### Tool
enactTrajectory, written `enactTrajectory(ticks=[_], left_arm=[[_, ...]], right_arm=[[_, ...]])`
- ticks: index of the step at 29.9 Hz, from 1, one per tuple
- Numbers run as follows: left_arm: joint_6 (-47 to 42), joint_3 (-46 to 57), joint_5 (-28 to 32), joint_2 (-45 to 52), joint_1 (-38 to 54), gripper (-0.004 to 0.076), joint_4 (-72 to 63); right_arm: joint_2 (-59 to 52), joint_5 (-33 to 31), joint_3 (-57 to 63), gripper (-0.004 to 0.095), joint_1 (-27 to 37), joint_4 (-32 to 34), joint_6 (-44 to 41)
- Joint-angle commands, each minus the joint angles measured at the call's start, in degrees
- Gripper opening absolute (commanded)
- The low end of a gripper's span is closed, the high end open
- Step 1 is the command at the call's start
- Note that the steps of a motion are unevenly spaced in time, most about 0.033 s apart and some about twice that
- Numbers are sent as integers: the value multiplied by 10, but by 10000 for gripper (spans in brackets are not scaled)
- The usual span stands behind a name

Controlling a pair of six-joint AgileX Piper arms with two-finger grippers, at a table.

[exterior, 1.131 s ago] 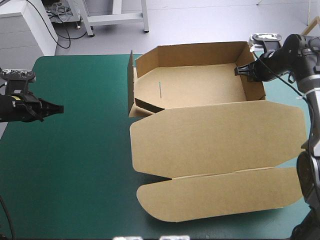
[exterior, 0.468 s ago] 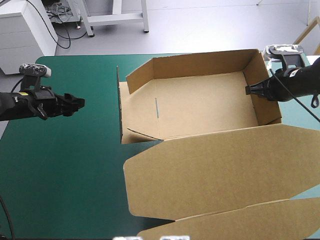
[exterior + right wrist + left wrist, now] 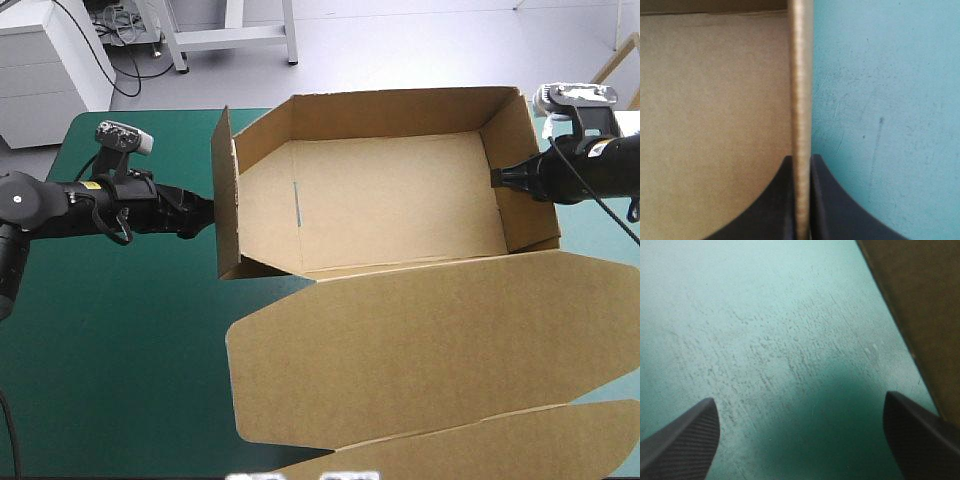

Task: Fold the box

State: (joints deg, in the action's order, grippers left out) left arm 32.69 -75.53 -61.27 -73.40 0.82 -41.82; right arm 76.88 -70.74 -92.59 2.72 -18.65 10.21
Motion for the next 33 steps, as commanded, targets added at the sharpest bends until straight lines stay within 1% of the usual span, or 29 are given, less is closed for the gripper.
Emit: enactTrajectory(ticks=[1,6,9,12,17,20,23,27,30,33], left_arm=[[1,-12,22,16,-4,632,-65],[1,-12,29,16,-4,629,-131],[1,-12,43,16,-4,622,-155],[1,-12,53,16,-4,618,-157],[1,-12,53,16,-4,618,-157],[1,-12,53,16,-4,618,-157],[1,-12,53,16,-4,618,-157],[1,-12,53,16,-4,618,-157],[1,-12,53,16,-4,618,-157],[1,-12,53,16,-4,618,-157]], right_arm=[[-17,46,-11,-19,2,-42,-6],[-17,102,-11,-19,2,-49,-6],[-17,122,-11,-19,1,-49,-6],[-15,130,-11,-19,1,-49,2],[4,133,-6,-19,1,-55,2],[16,162,20,-19,1,-82,16],[21,213,66,-19,1,-129,38],[30,266,133,-19,1,-201,90],[32,294,172,-19,0,-241,128],[34,325,196,-19,-17,-260,144]])
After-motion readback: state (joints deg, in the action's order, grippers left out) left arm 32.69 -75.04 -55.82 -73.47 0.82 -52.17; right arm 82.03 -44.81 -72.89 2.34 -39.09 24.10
